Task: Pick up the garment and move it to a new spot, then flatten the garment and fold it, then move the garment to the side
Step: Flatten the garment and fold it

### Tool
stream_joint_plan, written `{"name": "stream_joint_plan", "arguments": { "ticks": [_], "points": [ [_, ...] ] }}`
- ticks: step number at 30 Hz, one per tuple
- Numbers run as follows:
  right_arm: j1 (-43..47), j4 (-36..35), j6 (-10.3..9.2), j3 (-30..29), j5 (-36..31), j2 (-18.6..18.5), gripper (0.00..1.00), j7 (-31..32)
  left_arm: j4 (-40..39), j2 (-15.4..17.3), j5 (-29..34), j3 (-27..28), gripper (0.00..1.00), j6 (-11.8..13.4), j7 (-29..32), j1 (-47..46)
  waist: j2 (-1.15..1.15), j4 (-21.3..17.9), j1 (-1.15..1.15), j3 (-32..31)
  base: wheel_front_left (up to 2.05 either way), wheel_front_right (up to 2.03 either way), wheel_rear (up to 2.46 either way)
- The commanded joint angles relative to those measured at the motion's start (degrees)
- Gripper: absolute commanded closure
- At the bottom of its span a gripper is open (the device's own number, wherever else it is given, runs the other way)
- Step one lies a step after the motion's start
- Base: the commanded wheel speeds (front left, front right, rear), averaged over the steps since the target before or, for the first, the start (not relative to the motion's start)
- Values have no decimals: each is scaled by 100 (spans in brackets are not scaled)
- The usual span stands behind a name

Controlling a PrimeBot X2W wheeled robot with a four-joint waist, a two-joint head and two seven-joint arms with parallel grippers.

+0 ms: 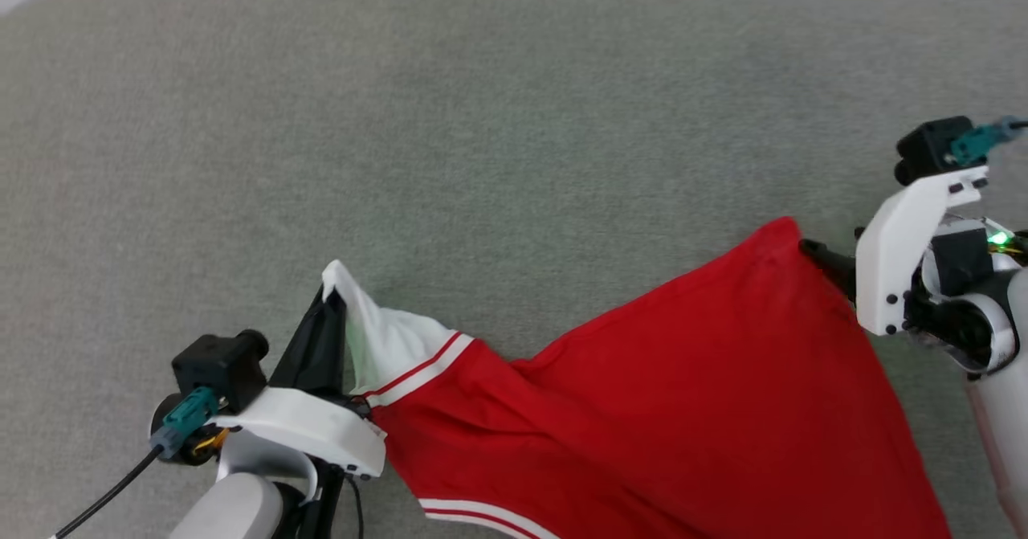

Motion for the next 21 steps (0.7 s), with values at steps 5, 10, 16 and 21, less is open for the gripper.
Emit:
{"name": "stream_joint_plan", "arguments": {
  "ticks": [5, 10, 16, 21],
  "points": [
    [-472, 519, -4, 455, 142, -43, 0, 1091, 154, -184, 67, -108, 100, -135, -89, -323, 0, 398, -1, 447, 0, 0, 0],
    [-378, 952, -2, 809, 345, 31, 0, 1506, 306, -278, 59, -152, 100, -207, -150, -439, 0, 485, -1, 515, 0, 0, 0],
    [-422, 1021, -2, 987, 523, -38, 100, 1215, 479, -339, 4, -150, 100, -263, -206, -438, 0, 500, -1, 373, 0, 0, 0],
    [-566, 932, -2, 1031, 574, -209, 100, 599, 579, -300, -50, -95, 100, -267, -221, -374, 0, 432, -1, 32, 0, 0, 0]
  ]
}}
